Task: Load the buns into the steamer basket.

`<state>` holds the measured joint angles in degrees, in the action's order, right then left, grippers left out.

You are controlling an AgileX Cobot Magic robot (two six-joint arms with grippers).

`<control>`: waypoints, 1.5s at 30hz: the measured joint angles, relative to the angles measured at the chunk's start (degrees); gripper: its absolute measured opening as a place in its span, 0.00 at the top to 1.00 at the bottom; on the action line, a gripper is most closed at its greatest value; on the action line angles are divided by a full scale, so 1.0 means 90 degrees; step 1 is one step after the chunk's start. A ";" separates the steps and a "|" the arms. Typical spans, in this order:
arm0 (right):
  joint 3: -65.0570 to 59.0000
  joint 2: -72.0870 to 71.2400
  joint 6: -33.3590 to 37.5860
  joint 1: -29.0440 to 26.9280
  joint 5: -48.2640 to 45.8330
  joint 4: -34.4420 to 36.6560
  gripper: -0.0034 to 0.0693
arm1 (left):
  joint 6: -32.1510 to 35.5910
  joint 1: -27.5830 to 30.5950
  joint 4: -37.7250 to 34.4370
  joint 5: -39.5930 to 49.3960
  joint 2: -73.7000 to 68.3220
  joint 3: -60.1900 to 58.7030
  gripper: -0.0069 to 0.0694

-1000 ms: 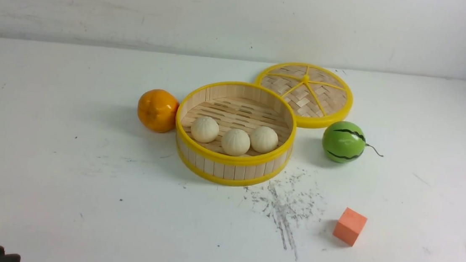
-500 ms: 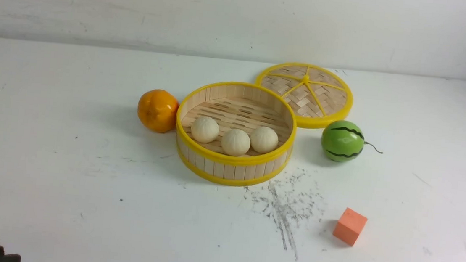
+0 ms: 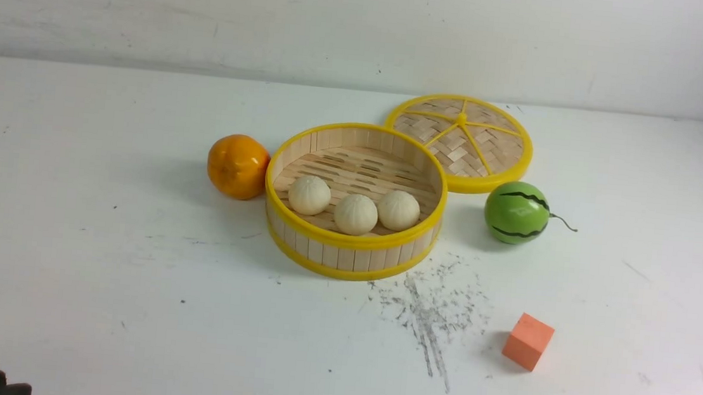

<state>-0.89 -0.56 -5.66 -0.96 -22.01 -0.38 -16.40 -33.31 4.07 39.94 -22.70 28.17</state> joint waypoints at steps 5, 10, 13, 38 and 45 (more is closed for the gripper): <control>0.0000 0.0000 0.0000 0.0000 -0.0002 0.0000 0.97 | 0.0000 0.0000 0.0000 0.0000 0.0000 0.0000 0.69; 0.0000 0.0000 0.0000 0.0000 -0.0002 0.0000 0.97 | 0.0000 0.0000 0.0000 0.0000 0.0000 0.0000 0.69; 0.0000 0.0000 0.0000 0.0000 -0.0002 0.0000 0.97 | 0.0000 0.0000 0.0000 0.0000 0.0000 0.0000 0.69; 0.0000 0.0000 0.0000 0.0000 -0.0007 0.0000 0.94 | 0.0524 0.2484 -0.1012 -0.3457 0.1390 -0.2039 0.93; 0.0000 0.0000 0.0000 0.0000 -0.0009 0.0000 0.92 | 0.0769 0.3667 -0.0841 -0.3284 0.2375 -0.3142 0.93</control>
<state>-0.89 -0.56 -5.66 -0.96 -22.09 -0.38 -9.48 -0.31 -3.50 10.38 -1.32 -0.10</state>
